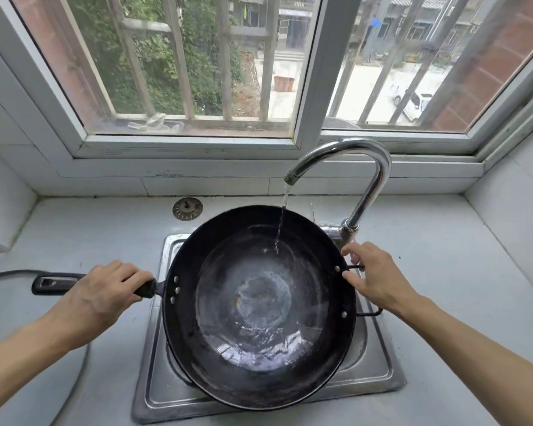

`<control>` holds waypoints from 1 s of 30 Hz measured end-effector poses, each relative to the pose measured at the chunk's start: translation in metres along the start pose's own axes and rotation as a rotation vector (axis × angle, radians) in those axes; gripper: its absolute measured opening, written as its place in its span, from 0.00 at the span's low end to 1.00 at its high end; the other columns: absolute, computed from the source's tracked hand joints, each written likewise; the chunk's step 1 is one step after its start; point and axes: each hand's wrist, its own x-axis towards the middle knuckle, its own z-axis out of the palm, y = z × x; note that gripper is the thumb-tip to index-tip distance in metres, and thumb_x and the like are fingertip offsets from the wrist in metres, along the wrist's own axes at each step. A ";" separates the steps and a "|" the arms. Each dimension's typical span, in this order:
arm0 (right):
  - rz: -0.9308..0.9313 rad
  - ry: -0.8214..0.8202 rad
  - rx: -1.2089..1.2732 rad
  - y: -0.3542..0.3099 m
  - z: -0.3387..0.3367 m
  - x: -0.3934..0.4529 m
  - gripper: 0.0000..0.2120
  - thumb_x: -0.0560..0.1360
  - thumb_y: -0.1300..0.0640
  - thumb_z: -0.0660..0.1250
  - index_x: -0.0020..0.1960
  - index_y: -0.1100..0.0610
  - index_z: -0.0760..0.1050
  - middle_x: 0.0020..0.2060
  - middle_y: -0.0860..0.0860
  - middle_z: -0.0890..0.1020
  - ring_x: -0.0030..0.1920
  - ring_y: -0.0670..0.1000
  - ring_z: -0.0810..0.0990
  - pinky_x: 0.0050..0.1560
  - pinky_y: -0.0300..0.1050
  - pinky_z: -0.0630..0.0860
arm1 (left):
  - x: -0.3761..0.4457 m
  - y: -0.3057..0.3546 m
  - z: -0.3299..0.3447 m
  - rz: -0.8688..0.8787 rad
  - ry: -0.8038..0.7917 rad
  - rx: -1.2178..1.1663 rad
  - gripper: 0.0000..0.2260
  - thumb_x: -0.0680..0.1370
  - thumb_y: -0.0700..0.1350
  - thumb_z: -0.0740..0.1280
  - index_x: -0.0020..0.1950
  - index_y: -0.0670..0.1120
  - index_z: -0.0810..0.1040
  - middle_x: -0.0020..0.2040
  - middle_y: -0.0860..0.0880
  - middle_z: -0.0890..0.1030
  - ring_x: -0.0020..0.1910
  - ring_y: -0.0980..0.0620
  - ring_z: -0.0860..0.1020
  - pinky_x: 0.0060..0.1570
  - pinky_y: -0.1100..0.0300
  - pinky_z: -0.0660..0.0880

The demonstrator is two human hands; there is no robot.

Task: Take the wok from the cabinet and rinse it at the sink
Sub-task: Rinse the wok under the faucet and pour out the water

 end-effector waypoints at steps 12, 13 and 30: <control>0.109 -0.062 0.024 0.010 0.028 0.000 0.19 0.75 0.56 0.71 0.65 0.50 0.76 0.48 0.46 0.72 0.50 0.48 0.76 0.59 0.45 0.74 | 0.001 -0.007 0.027 -0.026 -0.025 -0.021 0.25 0.62 0.42 0.82 0.53 0.51 0.74 0.42 0.52 0.79 0.37 0.46 0.76 0.30 0.52 0.73; 0.112 -0.064 0.032 0.010 0.029 0.001 0.19 0.75 0.56 0.71 0.65 0.49 0.76 0.49 0.46 0.71 0.50 0.48 0.76 0.59 0.45 0.74 | 0.001 -0.007 0.028 -0.027 -0.026 -0.024 0.25 0.61 0.42 0.82 0.53 0.51 0.74 0.42 0.52 0.79 0.37 0.46 0.77 0.30 0.52 0.73; -0.187 -0.380 -0.566 0.003 0.011 -0.007 0.57 0.63 0.44 0.78 0.79 0.56 0.46 0.73 0.51 0.62 0.73 0.53 0.60 0.74 0.48 0.54 | -0.002 0.002 0.037 -0.102 -0.060 -0.027 0.24 0.60 0.42 0.81 0.50 0.50 0.74 0.40 0.52 0.77 0.37 0.46 0.76 0.32 0.53 0.74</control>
